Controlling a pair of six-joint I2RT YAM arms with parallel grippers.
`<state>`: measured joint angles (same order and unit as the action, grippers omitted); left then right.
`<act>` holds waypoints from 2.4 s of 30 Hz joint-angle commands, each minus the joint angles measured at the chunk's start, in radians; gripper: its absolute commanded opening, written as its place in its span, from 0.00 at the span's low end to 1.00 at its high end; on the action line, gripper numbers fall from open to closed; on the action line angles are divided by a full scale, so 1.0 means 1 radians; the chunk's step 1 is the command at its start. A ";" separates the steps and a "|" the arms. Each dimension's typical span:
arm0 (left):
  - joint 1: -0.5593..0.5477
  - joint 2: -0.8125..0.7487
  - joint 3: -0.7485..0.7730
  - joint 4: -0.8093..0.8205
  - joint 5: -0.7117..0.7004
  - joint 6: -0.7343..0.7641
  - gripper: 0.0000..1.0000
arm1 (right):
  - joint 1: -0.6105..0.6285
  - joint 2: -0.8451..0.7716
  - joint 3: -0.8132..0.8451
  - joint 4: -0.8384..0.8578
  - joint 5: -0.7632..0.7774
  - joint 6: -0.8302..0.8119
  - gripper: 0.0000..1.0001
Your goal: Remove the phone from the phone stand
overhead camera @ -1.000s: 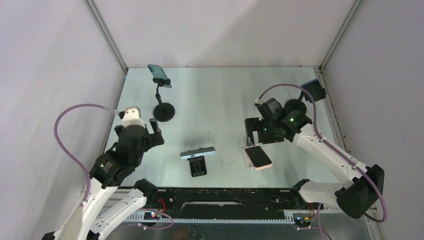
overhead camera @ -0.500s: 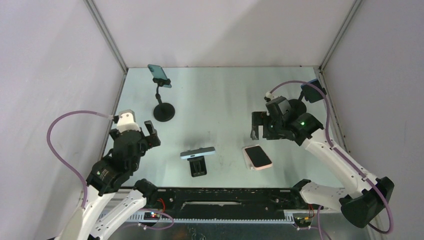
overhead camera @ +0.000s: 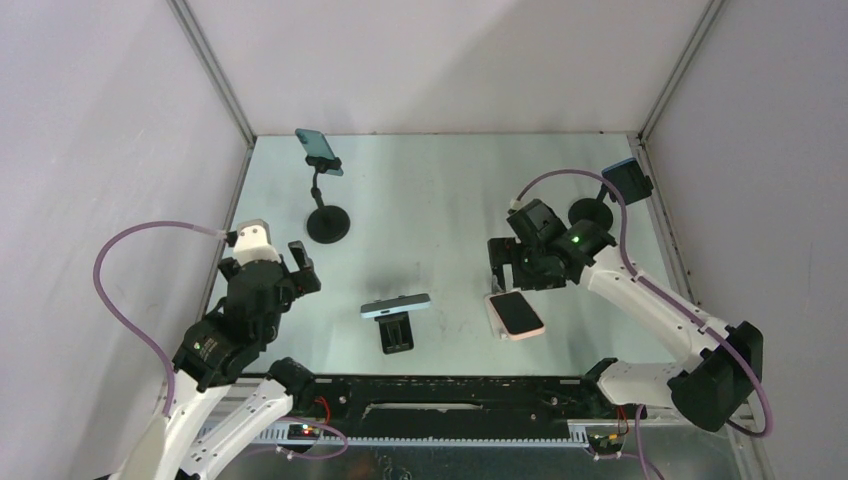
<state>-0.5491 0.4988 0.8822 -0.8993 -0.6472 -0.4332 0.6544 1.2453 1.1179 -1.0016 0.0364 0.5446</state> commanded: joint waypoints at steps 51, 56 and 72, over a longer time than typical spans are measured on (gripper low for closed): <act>0.009 -0.002 -0.009 0.043 0.026 0.039 0.98 | 0.160 0.126 -0.008 -0.125 0.072 0.075 0.98; 0.009 -0.001 -0.009 0.044 0.029 0.040 0.98 | 0.166 0.131 -0.014 -0.118 0.060 0.075 0.96; 0.009 -0.003 -0.011 0.045 0.031 0.042 0.98 | 0.169 0.132 -0.014 -0.116 0.060 0.071 0.90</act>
<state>-0.5484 0.4984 0.8787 -0.8917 -0.6235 -0.4164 0.8173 1.3762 1.1019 -1.1233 0.0929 0.6205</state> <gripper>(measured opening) 0.985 0.891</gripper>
